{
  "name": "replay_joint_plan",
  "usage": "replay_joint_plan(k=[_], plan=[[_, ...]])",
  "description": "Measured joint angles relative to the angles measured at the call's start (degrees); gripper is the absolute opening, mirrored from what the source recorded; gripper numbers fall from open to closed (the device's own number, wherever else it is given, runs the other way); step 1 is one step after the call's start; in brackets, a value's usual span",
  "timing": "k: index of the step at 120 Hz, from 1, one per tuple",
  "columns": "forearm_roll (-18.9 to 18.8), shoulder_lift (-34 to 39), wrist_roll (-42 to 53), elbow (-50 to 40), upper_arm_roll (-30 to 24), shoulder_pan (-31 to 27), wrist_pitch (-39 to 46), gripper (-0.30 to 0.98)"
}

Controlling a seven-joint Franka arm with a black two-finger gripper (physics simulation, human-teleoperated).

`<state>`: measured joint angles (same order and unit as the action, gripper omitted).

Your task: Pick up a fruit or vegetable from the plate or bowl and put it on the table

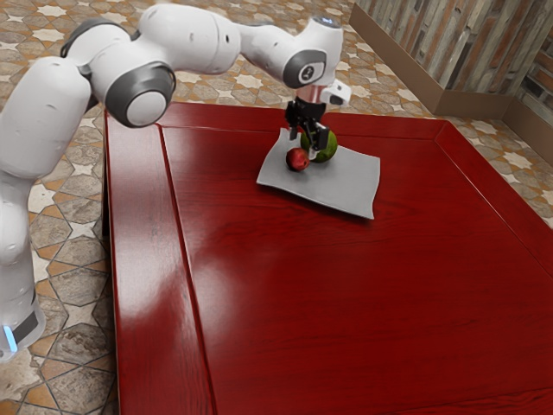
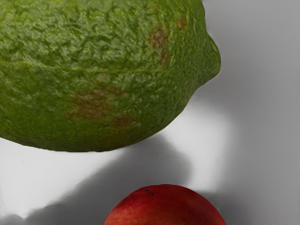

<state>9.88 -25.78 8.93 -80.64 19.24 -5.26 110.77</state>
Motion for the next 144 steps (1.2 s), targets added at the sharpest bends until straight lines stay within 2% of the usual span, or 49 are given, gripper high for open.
replay_joint_plan(k=[80, 125, 144], plan=[[1.5, -2.5, 0.7, -0.9, -0.4, -1.2, 0.8, 0.68], [1.8, -2.4, 0.6, -0.8, -0.4, -1.2, 0.9, 0.30], [1.7, -0.9, 0.5, -0.6, -0.4, -0.9, 1.0, 0.30]])
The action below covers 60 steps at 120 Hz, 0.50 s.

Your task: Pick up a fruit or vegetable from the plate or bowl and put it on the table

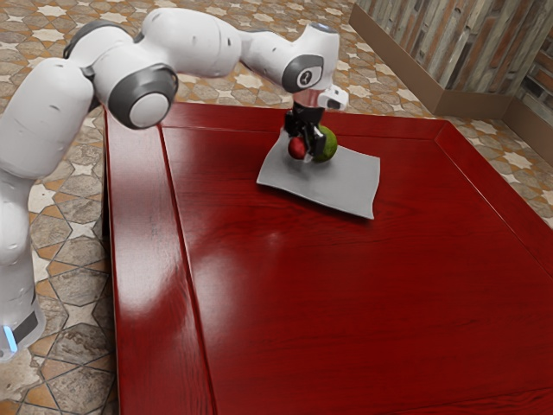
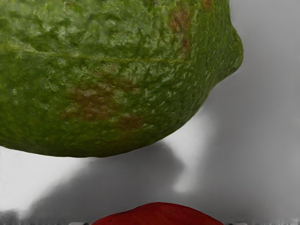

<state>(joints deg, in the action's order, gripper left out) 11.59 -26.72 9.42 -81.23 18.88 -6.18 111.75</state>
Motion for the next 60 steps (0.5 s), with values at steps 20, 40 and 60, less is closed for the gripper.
replay_joint_plan(k=[20, 40, 60], plan=[[-0.1, 2.0, -0.1, 0.8, -3.3, 0.5, 0.0, 0.30], [-0.3, 2.2, -0.2, 5.0, -7.7, 4.2, 0.1, 0.30], [-0.3, 1.0, -0.2, 6.0, -8.0, 11.5, 1.4, 0.31]])
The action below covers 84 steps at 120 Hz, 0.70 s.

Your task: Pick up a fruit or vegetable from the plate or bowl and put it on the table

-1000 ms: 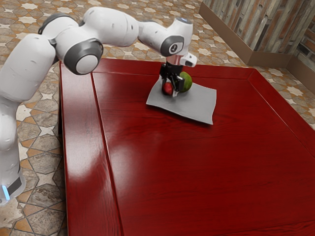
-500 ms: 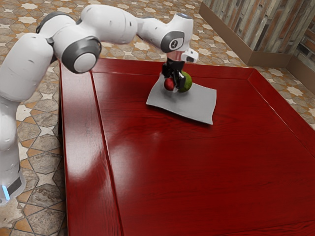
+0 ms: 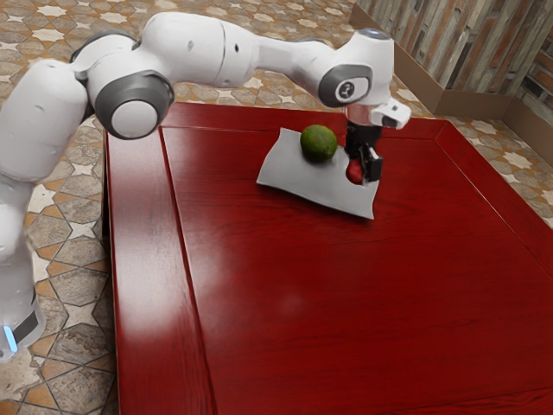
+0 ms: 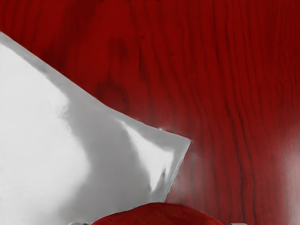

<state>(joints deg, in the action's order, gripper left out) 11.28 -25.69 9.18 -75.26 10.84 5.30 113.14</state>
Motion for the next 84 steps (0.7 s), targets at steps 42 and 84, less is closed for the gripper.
replay_joint_plan(k=[42, 84], plan=[[-0.2, -2.3, -0.2, 0.1, -3.1, 5.7, 5.7, 0.31], [-0.9, -3.0, 0.2, 0.0, -3.8, 5.6, 6.9, 0.64]])
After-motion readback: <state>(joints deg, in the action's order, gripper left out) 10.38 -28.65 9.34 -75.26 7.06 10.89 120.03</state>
